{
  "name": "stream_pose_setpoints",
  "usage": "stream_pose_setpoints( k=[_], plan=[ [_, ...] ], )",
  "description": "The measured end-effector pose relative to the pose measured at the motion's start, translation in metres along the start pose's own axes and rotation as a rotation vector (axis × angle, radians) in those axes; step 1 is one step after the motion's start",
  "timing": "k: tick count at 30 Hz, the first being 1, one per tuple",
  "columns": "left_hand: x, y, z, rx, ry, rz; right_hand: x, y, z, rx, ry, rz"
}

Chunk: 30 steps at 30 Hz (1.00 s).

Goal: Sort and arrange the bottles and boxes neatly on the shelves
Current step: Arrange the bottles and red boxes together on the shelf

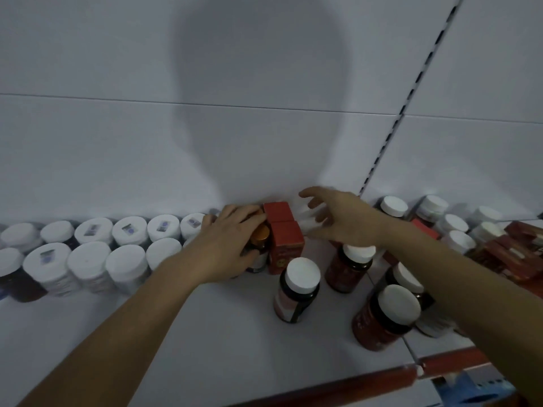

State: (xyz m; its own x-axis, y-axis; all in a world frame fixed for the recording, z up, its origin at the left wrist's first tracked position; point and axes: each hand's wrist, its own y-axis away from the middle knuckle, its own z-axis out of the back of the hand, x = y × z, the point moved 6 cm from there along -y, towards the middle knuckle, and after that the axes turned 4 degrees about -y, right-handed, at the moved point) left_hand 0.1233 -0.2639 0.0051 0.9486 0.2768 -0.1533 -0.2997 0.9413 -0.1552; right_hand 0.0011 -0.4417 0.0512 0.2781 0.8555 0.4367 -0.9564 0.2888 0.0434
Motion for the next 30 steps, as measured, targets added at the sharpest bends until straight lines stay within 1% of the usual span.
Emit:
stream_pose_setpoints(
  k=[3,4,6,8,9,11,14,18,21,23,25,27,30],
  plan=[
    [-0.004,-0.007,0.014,-0.052,0.011,0.006,-0.022,0.007,0.043,-0.118,0.113,0.017],
    [-0.009,-0.011,0.021,-0.077,0.027,0.001,-0.034,0.01,0.055,-0.122,0.152,0.002],
    [-0.026,-0.024,0.033,-0.103,0.03,-0.027,-0.055,0.007,0.057,-0.053,0.225,-0.072],
    [-0.049,-0.041,0.042,-0.081,0.034,-0.056,-0.073,0.004,0.044,0.082,0.331,-0.159],
    [-0.062,-0.05,0.045,-0.055,0.036,-0.07,-0.079,0.003,0.039,0.13,0.374,-0.173],
    [-0.089,-0.066,0.048,-0.006,0.026,-0.098,-0.082,0.004,0.04,0.179,0.414,-0.108],
    [-0.123,-0.088,0.048,0.044,0.025,-0.094,-0.094,0.006,0.045,0.178,0.468,-0.028],
    [-0.165,-0.11,0.027,0.065,-0.014,0.039,-0.102,0.002,0.035,0.229,0.513,0.062],
    [-0.19,-0.121,-0.002,0.093,-0.002,0.129,-0.103,-0.001,0.044,0.195,0.452,0.175],
    [-0.195,-0.124,-0.016,0.114,0.035,0.173,-0.105,-0.001,0.042,0.193,0.436,0.199],
    [-0.191,-0.124,-0.019,0.092,0.064,0.208,-0.11,-0.001,0.041,0.187,0.475,0.197],
    [-0.185,-0.121,-0.013,0.061,0.109,0.224,-0.111,-0.001,0.042,0.163,0.487,0.214],
    [-0.176,-0.111,0.008,-0.011,0.244,0.212,-0.105,-0.002,0.045,0.125,0.414,0.305]
  ],
)
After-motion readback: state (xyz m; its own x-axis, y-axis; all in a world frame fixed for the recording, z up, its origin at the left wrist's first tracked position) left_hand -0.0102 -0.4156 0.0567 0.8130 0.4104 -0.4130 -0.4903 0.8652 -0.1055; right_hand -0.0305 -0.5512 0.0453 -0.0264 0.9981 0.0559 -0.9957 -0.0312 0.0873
